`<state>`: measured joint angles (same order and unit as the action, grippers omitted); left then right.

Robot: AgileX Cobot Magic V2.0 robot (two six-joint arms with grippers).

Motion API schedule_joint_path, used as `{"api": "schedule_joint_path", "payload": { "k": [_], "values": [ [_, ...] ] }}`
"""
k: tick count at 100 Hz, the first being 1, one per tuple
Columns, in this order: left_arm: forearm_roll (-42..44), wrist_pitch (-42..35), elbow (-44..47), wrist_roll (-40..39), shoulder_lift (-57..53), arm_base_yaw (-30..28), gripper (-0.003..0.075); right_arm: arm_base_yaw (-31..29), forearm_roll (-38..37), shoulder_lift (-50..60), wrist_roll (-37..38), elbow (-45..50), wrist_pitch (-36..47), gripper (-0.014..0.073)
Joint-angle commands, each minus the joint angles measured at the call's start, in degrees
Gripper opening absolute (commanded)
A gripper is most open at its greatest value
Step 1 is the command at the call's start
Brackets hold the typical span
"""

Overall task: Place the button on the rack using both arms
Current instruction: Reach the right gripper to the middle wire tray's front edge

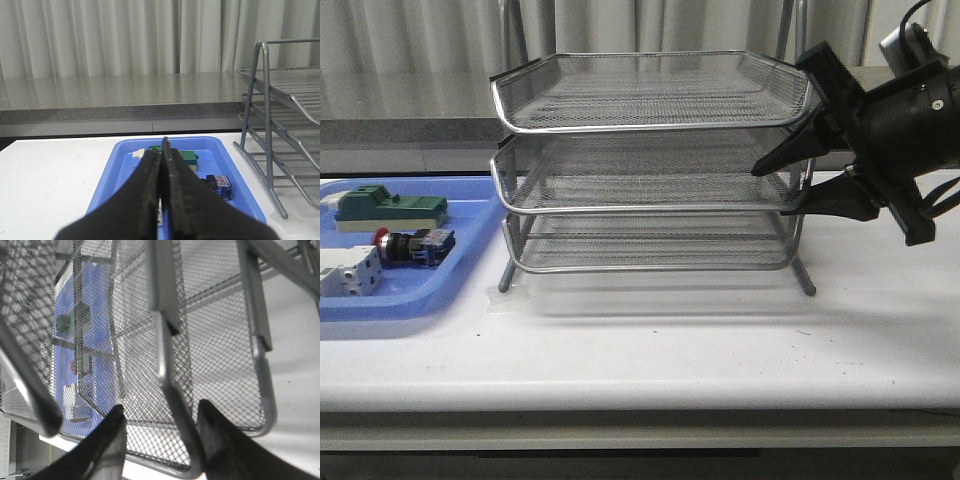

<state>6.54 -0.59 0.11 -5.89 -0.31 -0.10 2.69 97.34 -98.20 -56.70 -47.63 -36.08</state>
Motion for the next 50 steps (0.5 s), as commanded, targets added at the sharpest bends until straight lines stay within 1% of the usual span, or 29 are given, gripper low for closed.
{"api": "schedule_joint_path", "payload": {
  "k": [1,9,21,26,31,50],
  "values": [
    [-0.2,-4.1,2.4,-0.4,-1.8,0.0,-0.0020,0.4,2.2,1.4,-1.0,-1.7,-3.1,0.0318],
    [-0.2,-4.1,2.4,-0.4,-1.8,0.0,-0.0020,0.4,2.3,0.8,-1.0,-1.7,-3.0,0.0227],
    [-0.2,-4.1,2.4,-0.4,-1.8,0.0,-0.0020,0.5,2.3,0.2,-1.0,-1.7,-3.2,0.0035],
    [-0.2,-4.1,2.4,-0.4,-1.8,0.0,-0.0020,0.5,2.3,0.1,-1.0,-1.6,-3.2,-0.0016],
    [-0.2,-4.1,2.4,-0.4,-1.8,0.0,-0.0020,0.5,2.2,0.0,-1.0,-1.6,-3.2,-0.0040],
    [-0.2,-4.1,2.4,-0.4,-1.8,0.0,-0.0020,0.5,0.8,0.0,-1.0,-1.4,-4.0,-0.0039]
  ]
}}
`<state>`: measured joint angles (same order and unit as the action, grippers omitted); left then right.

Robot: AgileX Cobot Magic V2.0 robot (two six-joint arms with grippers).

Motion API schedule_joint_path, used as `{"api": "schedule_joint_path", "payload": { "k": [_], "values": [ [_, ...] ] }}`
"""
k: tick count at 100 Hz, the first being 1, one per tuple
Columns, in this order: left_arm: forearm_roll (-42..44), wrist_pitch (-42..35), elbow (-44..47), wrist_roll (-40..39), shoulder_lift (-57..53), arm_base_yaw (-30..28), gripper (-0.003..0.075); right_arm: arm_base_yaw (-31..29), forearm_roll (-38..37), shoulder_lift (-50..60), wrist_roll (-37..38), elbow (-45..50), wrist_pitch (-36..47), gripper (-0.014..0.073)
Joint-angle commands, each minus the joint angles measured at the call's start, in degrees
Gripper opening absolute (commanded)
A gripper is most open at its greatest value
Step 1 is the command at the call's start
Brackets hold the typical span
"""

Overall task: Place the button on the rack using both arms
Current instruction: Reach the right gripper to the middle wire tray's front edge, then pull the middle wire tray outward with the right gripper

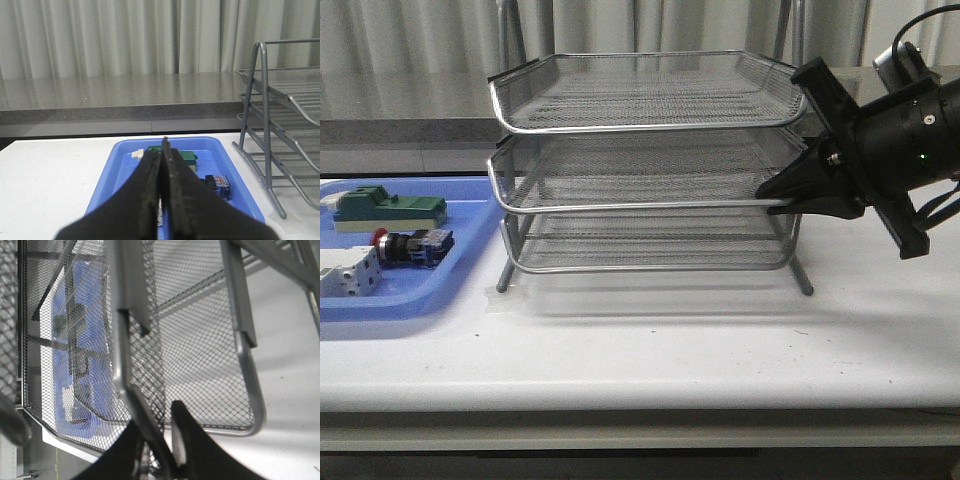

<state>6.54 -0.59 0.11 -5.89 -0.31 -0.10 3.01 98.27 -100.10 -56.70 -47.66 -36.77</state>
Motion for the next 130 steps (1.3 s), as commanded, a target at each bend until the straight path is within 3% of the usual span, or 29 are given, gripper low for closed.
{"api": "schedule_joint_path", "payload": {
  "k": [1,19,59,87,99,120,130],
  "values": [
    [-0.2,-4.1,2.4,-0.4,-1.8,0.0,-0.0020,0.2,-0.3,1.9,-1.0,-1.3,-3.4,-0.0039],
    [-0.2,-4.1,2.4,-0.4,-1.8,0.0,-0.0020,0.2,-2.0,3.5,-1.0,1.9,-3.8,-0.0039],
    [-0.2,-4.1,2.4,-0.4,-1.8,0.0,-0.0020,0.2,-2.0,14.5,-3.7,18.4,-2.5,-0.0039],
    [-0.2,-4.1,2.4,-0.4,-1.8,0.0,-0.0020,0.2,-1.7,21.0,-3.7,22.6,-2.5,-0.0029],
    [-0.2,-4.1,2.4,-0.4,-1.8,0.0,-0.0020,0.2,-1.7,21.2,-3.7,22.6,-2.5,0.0060],
    [-0.2,-4.1,2.4,-0.4,-1.8,0.0,-0.0020,0.2,-1.7,21.5,-3.7,22.6,-4.6,0.0380],
    [-0.2,-4.1,2.4,-0.4,-1.8,0.0,-0.0020,0.2,-2.5,22.7,-3.9,22.6,-4.5,0.0428]
  ]
}}
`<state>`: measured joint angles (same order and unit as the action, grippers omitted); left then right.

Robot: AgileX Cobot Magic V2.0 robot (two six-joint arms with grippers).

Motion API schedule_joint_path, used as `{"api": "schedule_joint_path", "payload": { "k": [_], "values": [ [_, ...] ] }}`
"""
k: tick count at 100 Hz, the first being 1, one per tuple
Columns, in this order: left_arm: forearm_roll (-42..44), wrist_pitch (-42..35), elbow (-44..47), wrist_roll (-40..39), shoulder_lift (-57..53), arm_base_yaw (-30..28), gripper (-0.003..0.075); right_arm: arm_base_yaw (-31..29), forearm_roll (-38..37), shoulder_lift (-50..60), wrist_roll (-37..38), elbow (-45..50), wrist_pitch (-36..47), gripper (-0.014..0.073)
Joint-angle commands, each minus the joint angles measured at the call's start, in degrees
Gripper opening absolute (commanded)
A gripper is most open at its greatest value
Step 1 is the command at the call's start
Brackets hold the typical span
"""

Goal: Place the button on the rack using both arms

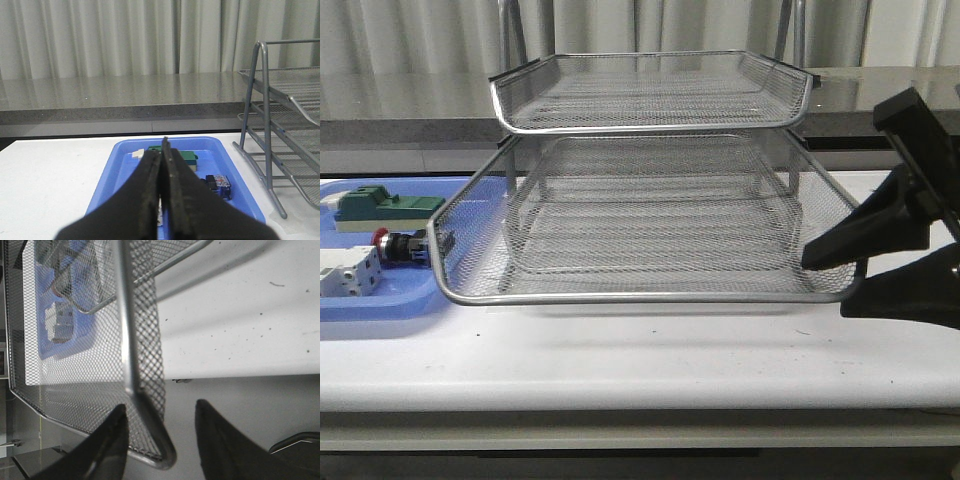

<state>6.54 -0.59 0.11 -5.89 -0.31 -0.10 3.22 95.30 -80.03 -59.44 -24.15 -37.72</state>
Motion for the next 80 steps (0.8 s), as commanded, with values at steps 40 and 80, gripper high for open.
{"api": "schedule_joint_path", "payload": {
  "k": [40,80],
  "values": [
    [-0.2,-4.1,2.4,-0.4,-1.8,0.0,-0.0020,-0.1,-21.7,16.5,13.0,-1.5,2.1,0.0408],
    [-0.2,-4.1,2.4,-0.4,-1.8,0.0,-0.0020,-0.1,-72.1,32.0,47.4,-14.6,-5.2,0.0389]
  ]
}}
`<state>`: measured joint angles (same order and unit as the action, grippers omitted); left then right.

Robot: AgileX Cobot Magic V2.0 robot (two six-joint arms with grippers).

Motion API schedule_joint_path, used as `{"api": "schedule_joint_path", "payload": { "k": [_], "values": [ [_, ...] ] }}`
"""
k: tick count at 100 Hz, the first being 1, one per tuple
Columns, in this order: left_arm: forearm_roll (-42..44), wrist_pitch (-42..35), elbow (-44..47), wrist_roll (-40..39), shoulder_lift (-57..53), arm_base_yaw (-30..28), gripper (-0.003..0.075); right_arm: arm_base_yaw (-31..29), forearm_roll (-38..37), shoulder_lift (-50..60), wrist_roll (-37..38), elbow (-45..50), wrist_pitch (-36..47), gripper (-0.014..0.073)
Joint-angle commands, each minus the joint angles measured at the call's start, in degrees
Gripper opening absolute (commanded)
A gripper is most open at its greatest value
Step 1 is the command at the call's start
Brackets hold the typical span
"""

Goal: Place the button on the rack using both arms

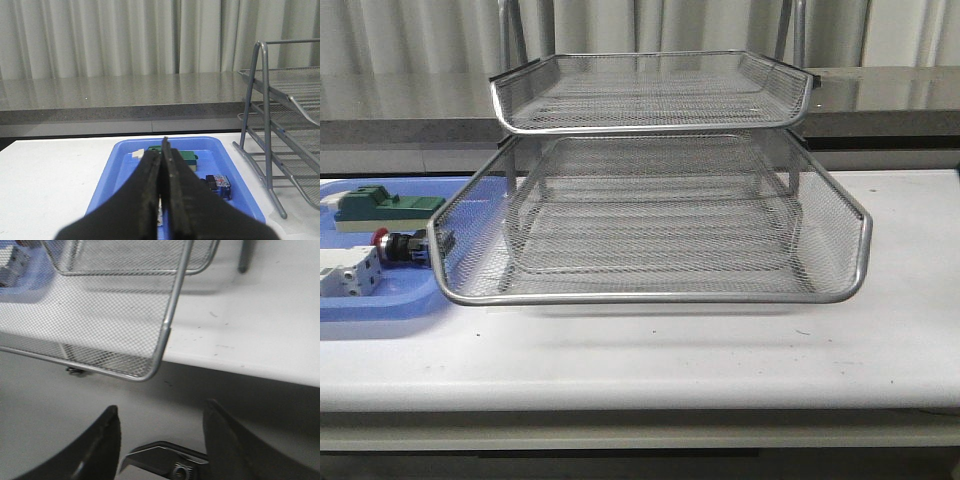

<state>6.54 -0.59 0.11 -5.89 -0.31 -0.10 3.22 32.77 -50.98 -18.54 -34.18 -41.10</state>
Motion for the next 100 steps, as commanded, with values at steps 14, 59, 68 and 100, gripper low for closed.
{"api": "schedule_joint_path", "payload": {
  "k": [14,59,68,100],
  "values": [
    [-0.2,-4.1,2.4,-0.4,-1.8,0.0,-0.0020,-0.1,-21.6,7.1,12.5,-8.3,-5.1,0.0389],
    [-0.2,-4.1,2.4,-0.4,-1.8,0.0,-0.0020,-0.1,-28.3,19.6,14.3,-8.8,-12.7,0.0305],
    [-0.2,-4.1,2.4,-0.4,-1.8,0.0,-0.0020,-0.1,-28.3,21.7,14.3,-8.8,-12.3,0.0195],
    [-0.2,-4.1,2.4,-0.4,-1.8,0.0,-0.0020,-0.1,-28.3,23.2,14.3,-8.8,-12.1,-0.0071]
  ]
}}
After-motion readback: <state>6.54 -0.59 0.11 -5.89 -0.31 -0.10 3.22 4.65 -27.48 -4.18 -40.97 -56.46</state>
